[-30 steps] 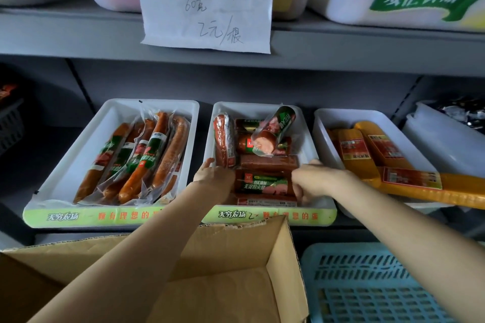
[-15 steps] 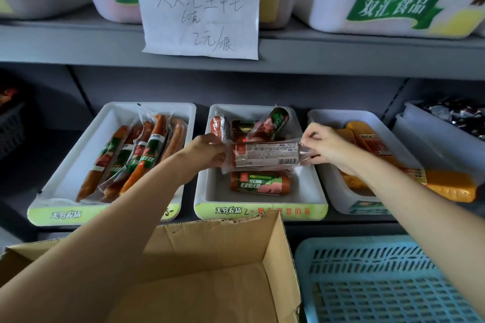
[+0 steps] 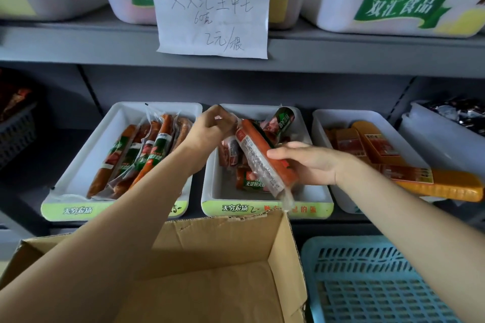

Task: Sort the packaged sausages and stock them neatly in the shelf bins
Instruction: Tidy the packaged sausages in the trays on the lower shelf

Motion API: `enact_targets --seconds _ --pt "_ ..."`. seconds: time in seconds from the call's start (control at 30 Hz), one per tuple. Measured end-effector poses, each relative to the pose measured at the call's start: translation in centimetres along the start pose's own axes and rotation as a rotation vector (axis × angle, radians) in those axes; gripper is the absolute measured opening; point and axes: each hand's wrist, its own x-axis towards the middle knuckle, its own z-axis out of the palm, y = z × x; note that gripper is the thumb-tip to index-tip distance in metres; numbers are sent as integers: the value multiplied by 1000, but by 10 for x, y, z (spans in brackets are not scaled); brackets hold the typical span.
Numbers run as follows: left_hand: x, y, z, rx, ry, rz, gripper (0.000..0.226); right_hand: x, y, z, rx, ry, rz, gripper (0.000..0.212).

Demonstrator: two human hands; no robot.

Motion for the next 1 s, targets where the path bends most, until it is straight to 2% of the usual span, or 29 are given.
enact_targets --seconds 0.07,0.1,0.17,0.23,0.27,0.33,0.4,0.5,0.6,0.67,0.77,0.87,1.0 --pt "4 3 -8 91 -22 -6 23 5 -4 -5 -82 132 -49 38" --pt "6 1 -13 196 -48 -2 24 8 -6 -8 -204 230 -69 45" --pt "7 -7 -20 389 -103 -7 35 14 -7 -11 -639 403 -65 63" --pt "6 -24 -23 503 -141 -29 43 22 3 -10 -1114 429 -21 72" --pt "4 -31 -21 599 -182 -35 43 28 13 -9 -1287 411 -13 70" --pt "-1 -43 -13 830 -294 -51 39 40 34 -7 -1452 345 -54 54" --pt "-7 -50 -3 986 -402 -66 42 47 48 -7 -1482 303 -60 43" --pt "-9 -56 7 1125 -508 -65 44 50 50 -10 -1526 292 -51 51" --pt "-8 -61 12 1167 -562 -44 43 52 50 -10 -1552 280 -88 58" --pt "-8 -62 15 1159 -592 -46 45 51 48 -15 -1485 272 -74 54" --pt "-10 -65 16 1108 -622 -83 37 42 36 -31 -1286 240 63 46" --pt "-9 -65 22 1141 -636 -109 31 35 32 -41 -1400 205 225 38" --pt "-2 -66 28 1153 -636 -164 29 42 26 -34 -1491 172 333 40"
